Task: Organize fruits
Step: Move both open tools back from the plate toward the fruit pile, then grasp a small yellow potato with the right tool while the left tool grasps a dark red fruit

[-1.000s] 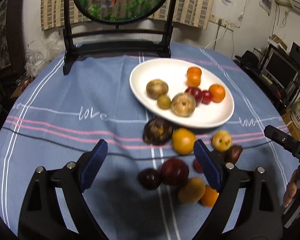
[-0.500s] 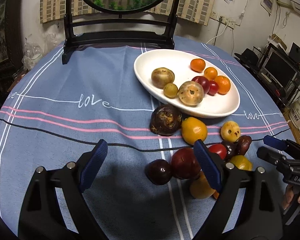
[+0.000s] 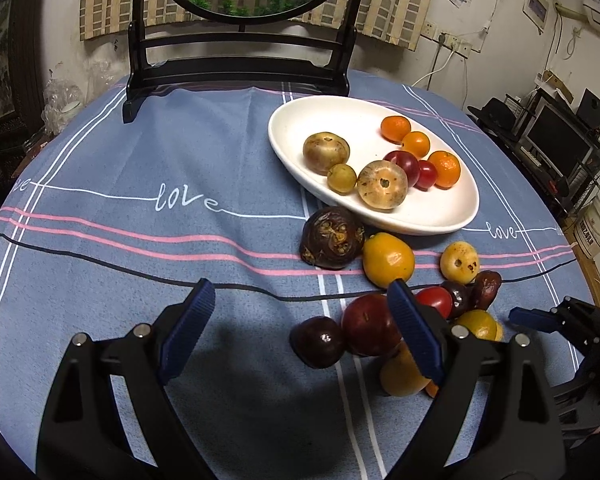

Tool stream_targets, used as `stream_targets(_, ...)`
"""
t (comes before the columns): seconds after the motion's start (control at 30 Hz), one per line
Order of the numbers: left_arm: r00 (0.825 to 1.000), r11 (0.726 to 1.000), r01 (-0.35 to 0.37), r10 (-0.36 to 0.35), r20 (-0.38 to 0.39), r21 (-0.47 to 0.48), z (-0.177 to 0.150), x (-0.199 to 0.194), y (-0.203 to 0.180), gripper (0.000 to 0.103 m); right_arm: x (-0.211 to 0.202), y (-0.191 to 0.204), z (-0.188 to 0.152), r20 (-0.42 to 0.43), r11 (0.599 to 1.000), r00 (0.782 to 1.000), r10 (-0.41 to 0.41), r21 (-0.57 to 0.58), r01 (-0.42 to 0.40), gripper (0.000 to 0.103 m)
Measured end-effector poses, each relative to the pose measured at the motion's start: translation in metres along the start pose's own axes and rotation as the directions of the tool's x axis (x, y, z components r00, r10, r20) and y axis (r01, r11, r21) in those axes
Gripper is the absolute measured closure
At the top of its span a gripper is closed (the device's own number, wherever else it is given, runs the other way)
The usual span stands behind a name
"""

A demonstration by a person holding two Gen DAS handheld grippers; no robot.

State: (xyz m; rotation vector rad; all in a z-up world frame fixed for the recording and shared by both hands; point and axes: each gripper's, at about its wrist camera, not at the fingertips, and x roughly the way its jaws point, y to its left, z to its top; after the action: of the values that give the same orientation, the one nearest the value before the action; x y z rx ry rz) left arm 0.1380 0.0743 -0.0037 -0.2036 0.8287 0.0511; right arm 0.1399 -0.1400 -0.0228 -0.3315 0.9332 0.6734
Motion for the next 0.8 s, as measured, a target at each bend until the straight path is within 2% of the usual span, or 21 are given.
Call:
stream_targets(0.03,1.0,1.0,0.001,-0.001,-0.001,0.0,0.0,0.0,0.0,0.013,0.001,0.001,0.0,0.001,1.0,1.0,0.006,-0.007,-0.006,0.048)
stream_targets(0.13,1.0,1.0,0.006,-0.006,-0.005,-0.002,-0.001,0.001,0.0,0.013,0.01,0.005,0.0,-0.019,1.0,1.0,-0.019,-0.015,0.018,0.053)
stream_targets(0.27,1.0,1.0,0.014,-0.014,-0.017,-0.004,-0.002,0.003,-0.001,0.013,0.014,0.009,0.001,0.009,0.999,0.999,-0.034,-0.008,0.034,0.06)
stream_targets(0.33,1.0,1.0,0.009,-0.009,-0.021,-0.001,-0.002,0.003,-0.001,0.013,0.013,0.011,0.002,0.013,0.999,0.999,-0.032,-0.008,0.032,0.072)
stream_targets(0.37,1.0,1.0,0.01,-0.01,-0.022,0.0,-0.003,0.003,-0.001,0.013,0.013,0.011,0.003,0.014,0.999,0.999,-0.038,-0.003,0.038,0.074)
stream_targets(0.53,0.999,0.999,0.025,-0.022,-0.049,0.049,-0.004,0.0,-0.002,0.013,0.01,0.005,0.005,0.024,0.999,1.0,-0.009,0.033,0.008,0.074)
stream_targets(0.67,0.998,0.988,-0.051,0.057,-0.041,0.145,-0.007,-0.005,-0.002,0.013,0.009,-0.006,0.005,0.023,0.998,1.0,-0.004,0.067,0.003,0.074)
stream_targets(0.8,0.995,0.984,-0.053,0.067,-0.077,0.172,-0.012,0.0,0.001,0.013,0.006,-0.008,0.006,0.037,0.998,0.999,0.01,0.067,-0.013,0.074)
